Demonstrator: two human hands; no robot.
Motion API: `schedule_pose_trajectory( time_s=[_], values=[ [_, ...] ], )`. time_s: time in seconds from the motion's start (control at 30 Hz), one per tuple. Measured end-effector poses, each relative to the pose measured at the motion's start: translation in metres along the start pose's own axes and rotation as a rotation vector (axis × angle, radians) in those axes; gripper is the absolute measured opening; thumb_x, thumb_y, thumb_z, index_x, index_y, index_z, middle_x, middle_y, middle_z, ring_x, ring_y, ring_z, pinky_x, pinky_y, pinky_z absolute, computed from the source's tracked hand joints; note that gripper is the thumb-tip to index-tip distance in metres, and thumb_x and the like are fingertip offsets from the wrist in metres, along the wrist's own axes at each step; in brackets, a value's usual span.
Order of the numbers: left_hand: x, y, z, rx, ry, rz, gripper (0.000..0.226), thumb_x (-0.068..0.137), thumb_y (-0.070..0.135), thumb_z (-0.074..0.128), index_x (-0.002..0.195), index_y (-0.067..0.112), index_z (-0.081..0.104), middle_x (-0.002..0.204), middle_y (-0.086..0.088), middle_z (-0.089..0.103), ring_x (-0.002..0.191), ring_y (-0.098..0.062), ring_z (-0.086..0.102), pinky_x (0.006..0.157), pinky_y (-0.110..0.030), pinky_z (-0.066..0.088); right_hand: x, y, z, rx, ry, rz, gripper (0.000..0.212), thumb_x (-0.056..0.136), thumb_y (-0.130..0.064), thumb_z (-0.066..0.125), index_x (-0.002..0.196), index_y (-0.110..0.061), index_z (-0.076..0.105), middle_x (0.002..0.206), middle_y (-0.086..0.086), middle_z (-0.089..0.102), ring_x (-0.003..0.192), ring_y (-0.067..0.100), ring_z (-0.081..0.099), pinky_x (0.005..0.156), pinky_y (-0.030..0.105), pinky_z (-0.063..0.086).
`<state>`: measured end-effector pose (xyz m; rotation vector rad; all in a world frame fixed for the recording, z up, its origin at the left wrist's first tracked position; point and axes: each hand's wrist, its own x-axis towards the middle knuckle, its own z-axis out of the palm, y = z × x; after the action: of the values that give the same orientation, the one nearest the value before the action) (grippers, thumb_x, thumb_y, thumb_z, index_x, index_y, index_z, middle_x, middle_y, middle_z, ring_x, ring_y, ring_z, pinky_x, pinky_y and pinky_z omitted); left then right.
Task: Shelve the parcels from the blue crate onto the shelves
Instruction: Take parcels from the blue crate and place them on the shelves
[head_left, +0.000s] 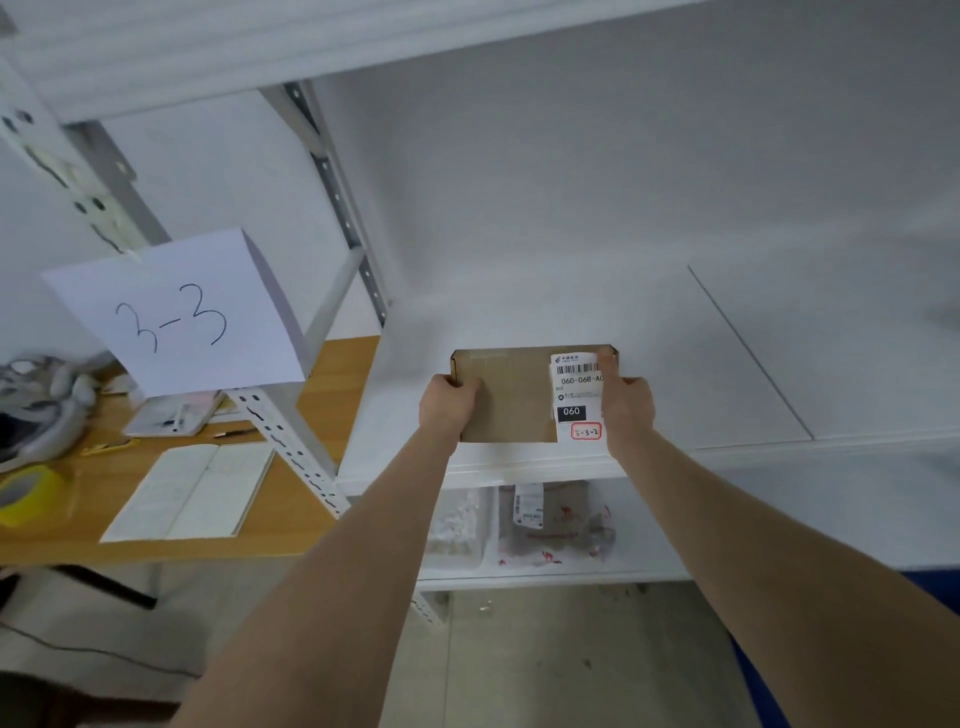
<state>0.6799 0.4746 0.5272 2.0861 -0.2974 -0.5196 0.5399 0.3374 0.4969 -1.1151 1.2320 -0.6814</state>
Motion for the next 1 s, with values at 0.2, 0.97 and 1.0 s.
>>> schedule_pose_trajectory(
  time_s=[0.2, 0.97, 1.0],
  values=[
    [-0.015, 0.007, -0.021, 0.005, 0.010, 0.006, 0.043, 0.092, 0.033, 0.051, 0.125, 0.005, 0.050, 0.118, -0.012, 0.057, 0.109, -0.031, 0.054, 0.090, -0.041, 0.049, -0.017, -0.011, 0.005, 0.001, -0.020, -0.015, 0.066, 0.082, -0.069, 0.053, 0.105, -0.008, 0.059, 0.092, 0.004, 0.068, 0.072, 0.023, 0.065, 0.060, 0.031, 0.050],
    [0.017, -0.021, 0.035, -0.175, -0.052, -0.048, 0.044, 0.090, 0.045, 0.052, 0.118, 0.011, 0.056, 0.106, -0.006, 0.060, 0.106, -0.028, 0.058, 0.095, -0.043, 0.050, 0.002, 0.001, -0.023, -0.015, 0.022, -0.055, 0.018, 0.094, -0.033, 0.052, 0.103, -0.020, 0.061, 0.075, -0.006, 0.061, 0.063, 0.008, 0.056, 0.050, 0.021, 0.040],
    [0.017, -0.023, 0.039, -0.167, -0.040, -0.053, 0.042, 0.091, 0.044, 0.053, 0.117, 0.012, 0.056, 0.107, -0.007, 0.060, 0.106, -0.028, 0.058, 0.095, -0.042, 0.050, 0.005, 0.003, -0.025, -0.020, 0.015, -0.058, 0.020, 0.094, -0.032, 0.051, 0.105, -0.020, 0.062, 0.076, -0.005, 0.062, 0.063, 0.008, 0.056, 0.050, 0.021, 0.039]
  ],
)
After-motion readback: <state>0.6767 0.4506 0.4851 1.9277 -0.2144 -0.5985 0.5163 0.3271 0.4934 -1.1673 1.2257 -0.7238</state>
